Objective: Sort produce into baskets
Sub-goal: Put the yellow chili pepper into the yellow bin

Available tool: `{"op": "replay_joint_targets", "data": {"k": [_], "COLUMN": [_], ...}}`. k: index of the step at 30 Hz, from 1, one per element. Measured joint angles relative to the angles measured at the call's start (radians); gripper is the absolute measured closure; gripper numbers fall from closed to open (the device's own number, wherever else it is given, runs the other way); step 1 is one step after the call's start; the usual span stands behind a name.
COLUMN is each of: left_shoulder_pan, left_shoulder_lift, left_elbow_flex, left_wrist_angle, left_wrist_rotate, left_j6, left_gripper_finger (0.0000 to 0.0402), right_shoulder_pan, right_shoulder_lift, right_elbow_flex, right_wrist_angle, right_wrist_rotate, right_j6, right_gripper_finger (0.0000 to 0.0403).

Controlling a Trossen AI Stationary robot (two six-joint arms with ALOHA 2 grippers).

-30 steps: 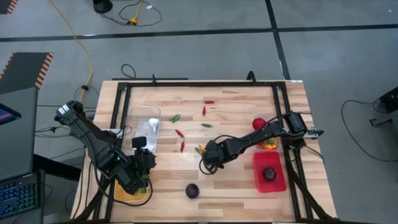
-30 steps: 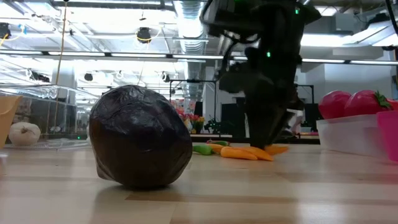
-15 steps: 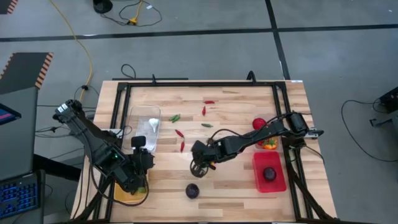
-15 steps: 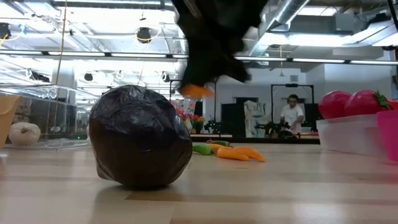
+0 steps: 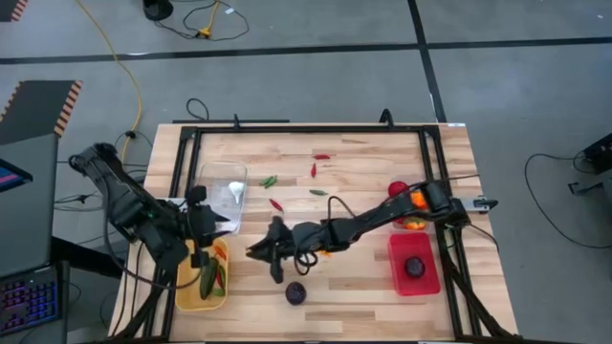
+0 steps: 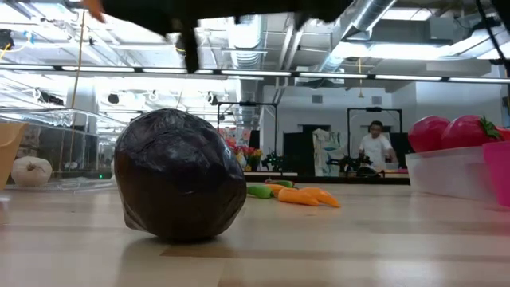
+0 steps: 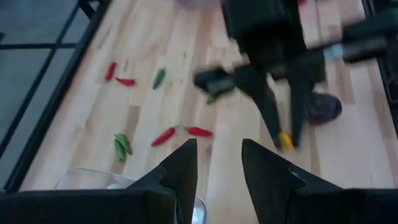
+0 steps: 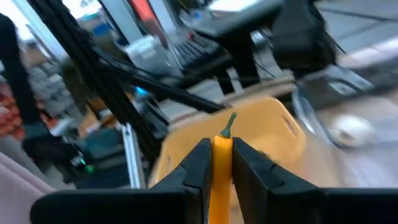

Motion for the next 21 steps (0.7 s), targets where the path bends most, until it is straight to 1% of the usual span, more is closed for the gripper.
{"op": "replay_joint_targets", "data": {"k": [1, 4, 11, 14, 18, 21], "left_shoulder_pan": [0.000, 0.000, 0.002, 0.002, 0.002, 0.002], "left_shoulder_lift": [-0.009, -0.030, -0.044, -0.043, -0.042, -0.042], "left_elbow_flex": [0.000, 0.000, 0.000, 0.000, 0.000, 0.000], "left_wrist_angle": [0.000, 0.001, -0.002, -0.002, -0.002, -0.002], "left_wrist_rotate": [-0.012, -0.035, -0.045, -0.045, -0.045, -0.045], "left_j6": [0.000, 0.000, 0.001, 0.003, 0.020, 0.026], "left_gripper_finger": [0.0288, 0.0288, 0.0288, 0.0287, 0.0287, 0.0287], "right_shoulder_pan": [-0.002, -0.009, -0.024, -0.031, -0.044, -0.054], "right_shoulder_lift": [0.033, 0.135, 0.374, 0.450, 0.515, 0.531], "right_elbow_flex": [0.030, 0.136, 0.434, 0.541, 0.628, 0.652], "right_wrist_angle": [0.037, 0.070, 0.062, 0.064, 0.061, 0.054], "right_wrist_rotate": [-0.006, -0.026, -0.036, -0.036, -0.052, -0.092], "right_j6": [-0.001, -0.003, 0.001, 0.040, 0.135, 0.148], "right_gripper_finger": [0.0318, 0.0318, 0.0318, 0.0318, 0.0318, 0.0318]}}
